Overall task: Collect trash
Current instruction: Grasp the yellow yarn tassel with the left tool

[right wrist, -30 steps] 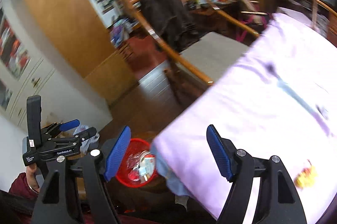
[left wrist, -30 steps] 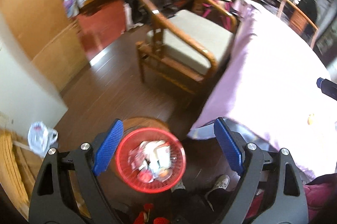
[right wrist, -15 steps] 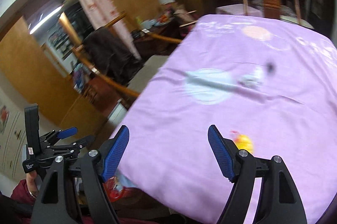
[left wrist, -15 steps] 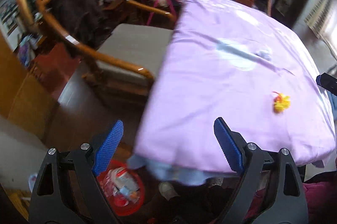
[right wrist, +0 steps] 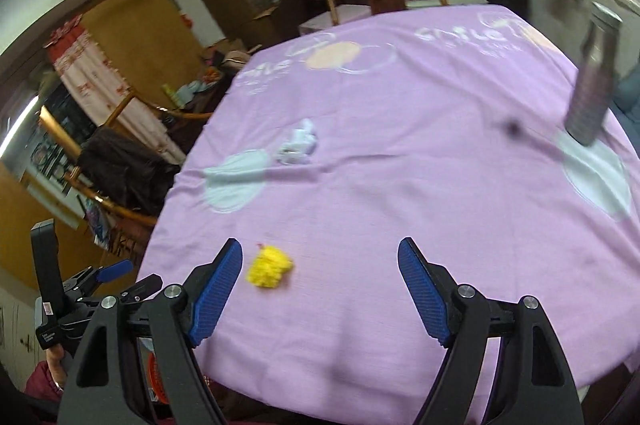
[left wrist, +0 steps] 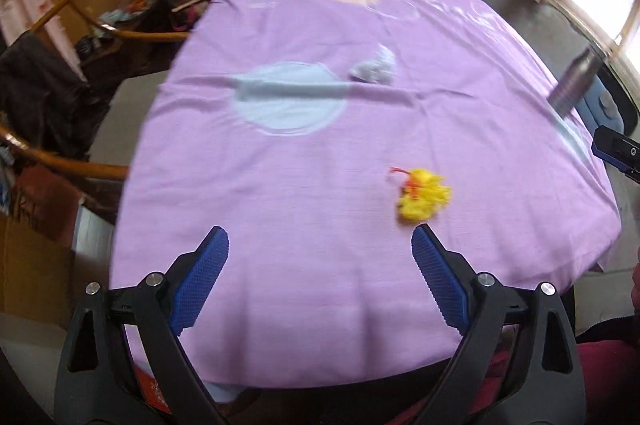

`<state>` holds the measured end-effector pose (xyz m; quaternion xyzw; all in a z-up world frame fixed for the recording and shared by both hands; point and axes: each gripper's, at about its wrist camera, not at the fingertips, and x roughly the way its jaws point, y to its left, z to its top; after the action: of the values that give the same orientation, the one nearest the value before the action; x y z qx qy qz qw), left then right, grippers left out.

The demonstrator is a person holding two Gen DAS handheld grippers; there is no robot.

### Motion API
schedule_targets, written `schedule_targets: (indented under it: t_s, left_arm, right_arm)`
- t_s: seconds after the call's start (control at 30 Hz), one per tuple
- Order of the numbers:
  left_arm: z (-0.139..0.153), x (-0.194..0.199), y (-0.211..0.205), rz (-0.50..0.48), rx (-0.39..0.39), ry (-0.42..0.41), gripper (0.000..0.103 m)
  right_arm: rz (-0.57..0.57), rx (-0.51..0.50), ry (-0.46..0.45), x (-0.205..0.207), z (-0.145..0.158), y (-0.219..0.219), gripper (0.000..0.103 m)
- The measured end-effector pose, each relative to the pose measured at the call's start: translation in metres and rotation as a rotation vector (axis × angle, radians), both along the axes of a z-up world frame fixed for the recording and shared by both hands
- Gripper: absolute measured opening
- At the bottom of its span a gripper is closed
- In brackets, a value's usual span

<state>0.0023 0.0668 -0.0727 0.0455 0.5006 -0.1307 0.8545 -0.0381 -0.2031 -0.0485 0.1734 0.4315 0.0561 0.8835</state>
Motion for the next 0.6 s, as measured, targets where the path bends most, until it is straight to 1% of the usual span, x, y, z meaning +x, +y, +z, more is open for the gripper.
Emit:
schedule_targets:
  t_s: [0.1, 0.23, 0.33, 0.4, 0.43, 0.5, 0.53, 0.57, 0.6]
  left_arm:
    - [-0.012, 0.006, -0.025, -0.050, -0.011, 0.027, 0.090]
    - [-0.035, 0.019, -0.061, -0.108, -0.020, 0.063, 0.090]
    - [-0.054, 0.030, -0.080, -0.119, -0.007, 0.075, 0.089]
    - [-0.065, 0.038, -0.086, -0.117, -0.021, 0.091, 0.085]
    - [-0.067, 0.040, -0.086, -0.115, -0.029, 0.097, 0.082]
    - [-0.075, 0.046, -0.089, -0.115, -0.046, 0.120, 0.064]
    - [-0.079, 0.049, -0.090, -0.119, -0.057, 0.134, 0.059]
    - [-0.081, 0.050, -0.089, -0.127, -0.066, 0.147, 0.046]
    - [-0.081, 0.050, -0.089, -0.130, -0.067, 0.153, 0.039]
  right_arm:
    - [-0.030, -0.014, 0.021, -0.008, -0.007, -0.022, 0.079]
    - [-0.076, -0.055, 0.049, -0.021, -0.013, -0.043, 0.079]
    - [-0.122, -0.074, 0.061, -0.030, -0.016, -0.063, 0.079]
    - [-0.155, -0.082, 0.068, -0.035, -0.018, -0.075, 0.079]
    - [-0.163, -0.083, 0.069, -0.036, -0.017, -0.078, 0.079]
    - [-0.178, -0.081, 0.070, -0.036, -0.019, -0.088, 0.079]
    - [-0.180, -0.080, 0.070, -0.037, -0.018, -0.090, 0.079]
    - [-0.177, -0.076, 0.071, -0.034, -0.019, -0.090, 0.079]
    - [-0.170, -0.073, 0.071, -0.031, -0.019, -0.089, 0.079]
